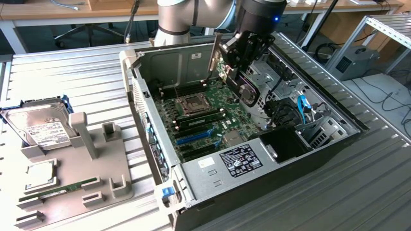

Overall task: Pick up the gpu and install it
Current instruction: 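Insert the gpu into the slot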

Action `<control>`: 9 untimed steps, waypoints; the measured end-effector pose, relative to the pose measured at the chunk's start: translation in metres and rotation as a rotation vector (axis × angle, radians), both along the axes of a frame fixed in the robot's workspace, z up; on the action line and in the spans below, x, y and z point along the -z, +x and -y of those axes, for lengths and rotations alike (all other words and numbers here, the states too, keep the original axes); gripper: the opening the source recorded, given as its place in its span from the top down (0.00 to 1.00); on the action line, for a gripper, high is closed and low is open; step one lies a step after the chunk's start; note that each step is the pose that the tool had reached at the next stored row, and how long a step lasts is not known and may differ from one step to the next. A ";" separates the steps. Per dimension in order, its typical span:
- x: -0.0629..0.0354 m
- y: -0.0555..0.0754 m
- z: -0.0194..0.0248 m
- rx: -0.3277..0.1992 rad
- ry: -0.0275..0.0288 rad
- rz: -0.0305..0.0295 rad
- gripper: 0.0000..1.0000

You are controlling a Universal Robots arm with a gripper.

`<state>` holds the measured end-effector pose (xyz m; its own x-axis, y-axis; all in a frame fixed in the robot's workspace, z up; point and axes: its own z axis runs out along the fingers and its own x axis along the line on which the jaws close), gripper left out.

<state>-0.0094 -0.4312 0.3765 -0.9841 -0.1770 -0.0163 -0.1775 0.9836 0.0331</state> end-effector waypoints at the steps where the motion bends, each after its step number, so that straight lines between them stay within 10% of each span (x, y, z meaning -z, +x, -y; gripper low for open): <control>1: 0.0000 0.000 0.0000 -0.004 -0.0001 0.0000 0.74; 9: 0.0000 0.000 0.0000 -0.038 -0.0001 0.0000 0.74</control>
